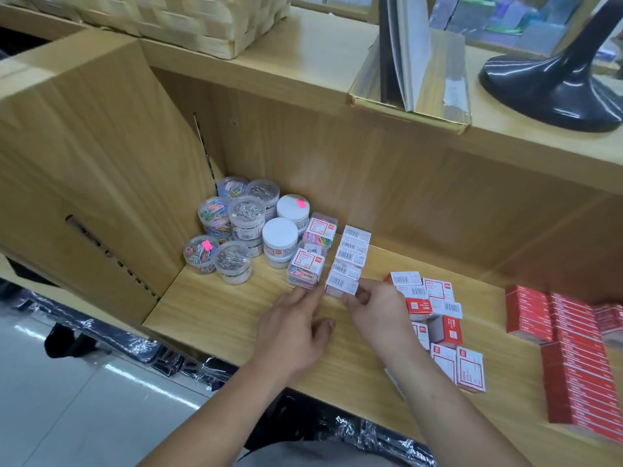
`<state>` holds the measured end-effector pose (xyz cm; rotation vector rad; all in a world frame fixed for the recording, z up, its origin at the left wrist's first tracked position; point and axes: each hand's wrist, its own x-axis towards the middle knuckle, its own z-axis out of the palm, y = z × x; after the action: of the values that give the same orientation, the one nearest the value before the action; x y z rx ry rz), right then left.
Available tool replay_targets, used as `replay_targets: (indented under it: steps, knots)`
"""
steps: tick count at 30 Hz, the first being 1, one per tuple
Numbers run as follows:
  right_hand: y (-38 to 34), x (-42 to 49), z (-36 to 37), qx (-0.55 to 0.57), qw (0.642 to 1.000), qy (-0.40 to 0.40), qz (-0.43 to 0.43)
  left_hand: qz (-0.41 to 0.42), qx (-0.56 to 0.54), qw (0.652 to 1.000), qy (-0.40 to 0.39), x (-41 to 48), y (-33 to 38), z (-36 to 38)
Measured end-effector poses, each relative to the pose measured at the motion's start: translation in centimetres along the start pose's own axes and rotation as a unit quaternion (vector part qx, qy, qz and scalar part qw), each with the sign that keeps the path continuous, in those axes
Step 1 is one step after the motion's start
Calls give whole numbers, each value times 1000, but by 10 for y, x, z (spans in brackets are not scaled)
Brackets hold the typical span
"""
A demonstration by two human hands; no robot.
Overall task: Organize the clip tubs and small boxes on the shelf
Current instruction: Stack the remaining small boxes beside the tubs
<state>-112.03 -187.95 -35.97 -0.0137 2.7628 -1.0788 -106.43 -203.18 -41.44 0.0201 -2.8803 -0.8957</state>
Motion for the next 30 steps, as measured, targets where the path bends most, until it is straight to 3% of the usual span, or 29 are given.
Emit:
replay_targets:
  steps: [9, 15, 17, 22, 27, 30]
  knots:
    - [2, -7, -6, -30, 999, -27, -10, 8, -5, 1000, -7, -1, -4, -1]
    - [19, -41, -60, 14, 1000, -16, 23, 0, -117, 991, 61, -15, -7, 8]
    - [32, -55, -82, 26, 999, -4, 31, 25, -138, 990, 24, -23, 10, 10]
    - [70, -87, -104, -27, 996, 16, 80, 115, -142, 972, -150, -31, 72, 24]
    - [101, -115, -91, -60, 983, 43, 167, 110, -96, 983, -114, -33, 84, 36]
    - [107, -126, -84, -28, 980, 56, 188, 97, -142, 979, -109, -40, 83, 40]
